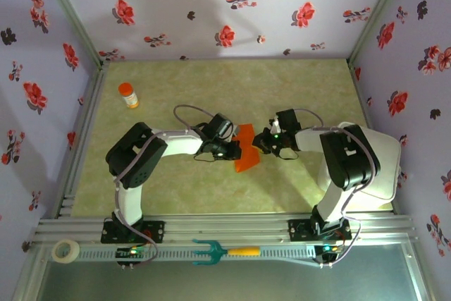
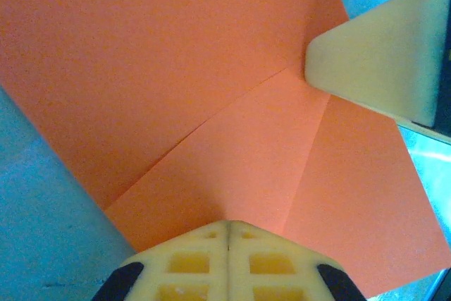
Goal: Fold a paper plane with a square sheet of paper (pick it up from the middle)
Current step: Turn over the paper at the center of the table.
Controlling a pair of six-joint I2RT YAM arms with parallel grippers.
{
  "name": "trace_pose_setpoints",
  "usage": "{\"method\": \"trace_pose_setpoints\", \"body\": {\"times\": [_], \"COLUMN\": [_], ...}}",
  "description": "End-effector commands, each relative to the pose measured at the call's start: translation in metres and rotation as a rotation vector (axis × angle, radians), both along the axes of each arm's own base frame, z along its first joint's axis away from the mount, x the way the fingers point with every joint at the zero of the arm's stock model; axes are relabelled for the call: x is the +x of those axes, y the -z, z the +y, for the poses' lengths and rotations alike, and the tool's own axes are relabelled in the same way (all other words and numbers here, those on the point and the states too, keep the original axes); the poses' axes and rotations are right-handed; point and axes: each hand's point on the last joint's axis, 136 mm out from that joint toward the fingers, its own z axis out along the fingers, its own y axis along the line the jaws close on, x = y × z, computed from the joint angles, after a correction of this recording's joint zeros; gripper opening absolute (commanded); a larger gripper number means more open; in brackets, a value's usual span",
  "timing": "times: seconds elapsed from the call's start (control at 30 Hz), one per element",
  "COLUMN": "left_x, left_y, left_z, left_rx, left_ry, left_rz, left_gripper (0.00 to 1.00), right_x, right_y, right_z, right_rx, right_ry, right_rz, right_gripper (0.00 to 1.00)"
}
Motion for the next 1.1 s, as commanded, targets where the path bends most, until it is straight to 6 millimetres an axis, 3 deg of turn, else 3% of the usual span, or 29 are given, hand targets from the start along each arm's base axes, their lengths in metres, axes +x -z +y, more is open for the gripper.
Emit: {"method": "trace_pose_setpoints", "body": {"times": [0.0, 0.13, 0.27, 0.47, 0.73, 0.93, 1.07], "left_x": [-0.004, 0.005, 0.016, 0.027, 0.032, 0.032, 0.031], "left_y": [-0.011, -0.037, -0.068, -0.099, -0.118, -0.124, -0.127], "left_z": [0.005, 0.010, 0.030, 0.073, 0.122, 0.147, 0.163], "left_rx": [0.024, 0.004, 0.019, 0.060, 0.044, 0.055, 0.087], "left_ry": [-0.002, -0.033, -0.092, -0.224, -0.422, -0.509, -0.544], "left_rz": [-0.013, -0.112, -0.250, -0.416, -0.525, -0.549, -0.567], "left_gripper": [0.12, 0.21, 0.25, 0.28, 0.30, 0.32, 0.32], "right_x": [0.002, 0.003, 0.002, -0.006, -0.006, 0.000, 0.002], "right_y": [-0.004, -0.022, -0.045, -0.080, -0.117, -0.123, -0.118], "right_z": [0.001, 0.000, -0.009, -0.034, -0.067, -0.068, -0.057], "right_rx": [0.019, 0.016, -0.074, -0.484, -1.001, -1.185, -1.235], "right_ry": [-0.024, -0.025, -0.042, -0.126, -0.201, -0.189, -0.198], "right_rz": [-0.032, -0.072, -0.146, -0.323, -0.492, -0.540, -0.566], "right_gripper": [0.08, 0.07, 0.06, 0.06, 0.04, 0.03, 0.03]}}
